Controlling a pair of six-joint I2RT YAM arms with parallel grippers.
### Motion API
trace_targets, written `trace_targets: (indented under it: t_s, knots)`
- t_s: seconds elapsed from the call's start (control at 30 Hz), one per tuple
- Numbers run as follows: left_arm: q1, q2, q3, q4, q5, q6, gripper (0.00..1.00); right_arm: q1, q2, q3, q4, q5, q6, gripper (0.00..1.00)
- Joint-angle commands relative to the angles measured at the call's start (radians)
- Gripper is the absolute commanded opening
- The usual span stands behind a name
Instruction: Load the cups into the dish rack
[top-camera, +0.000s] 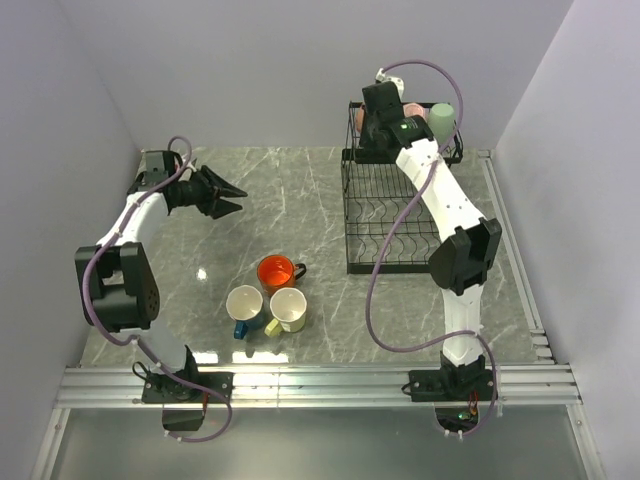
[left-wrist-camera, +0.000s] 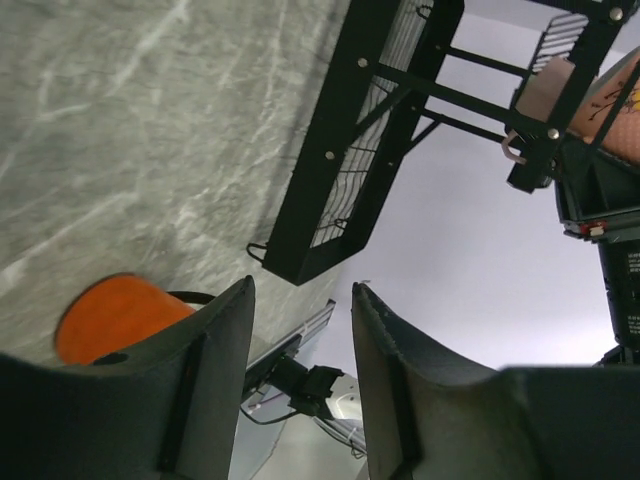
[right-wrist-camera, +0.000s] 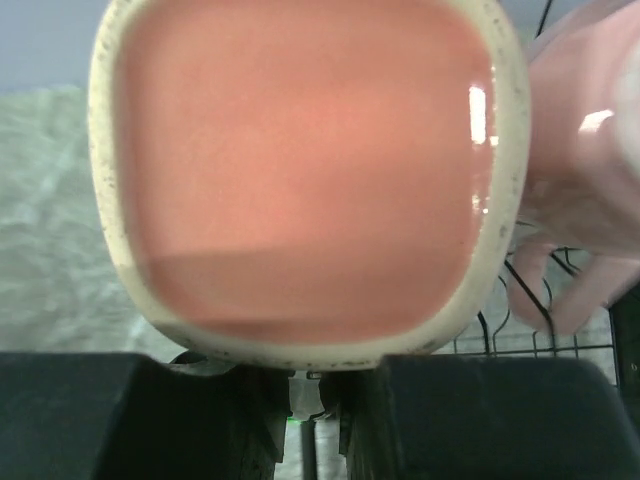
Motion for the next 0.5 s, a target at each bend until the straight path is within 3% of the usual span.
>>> trace_targets:
  t_s: [0.0, 0.47]
  knots:
    - [0.026, -0.035, 0.003, -0.056, -0.022, 0.083, 0.48, 0.006, -0.026, 0.079, 0.051, 0.059, -0.026, 0.0]
    - [0.086, -0.005, 0.006, -0.073, -0.022, 0.098, 0.44, -0.001, 0.003, 0.001, 0.037, 0.071, -0.048, 0.0]
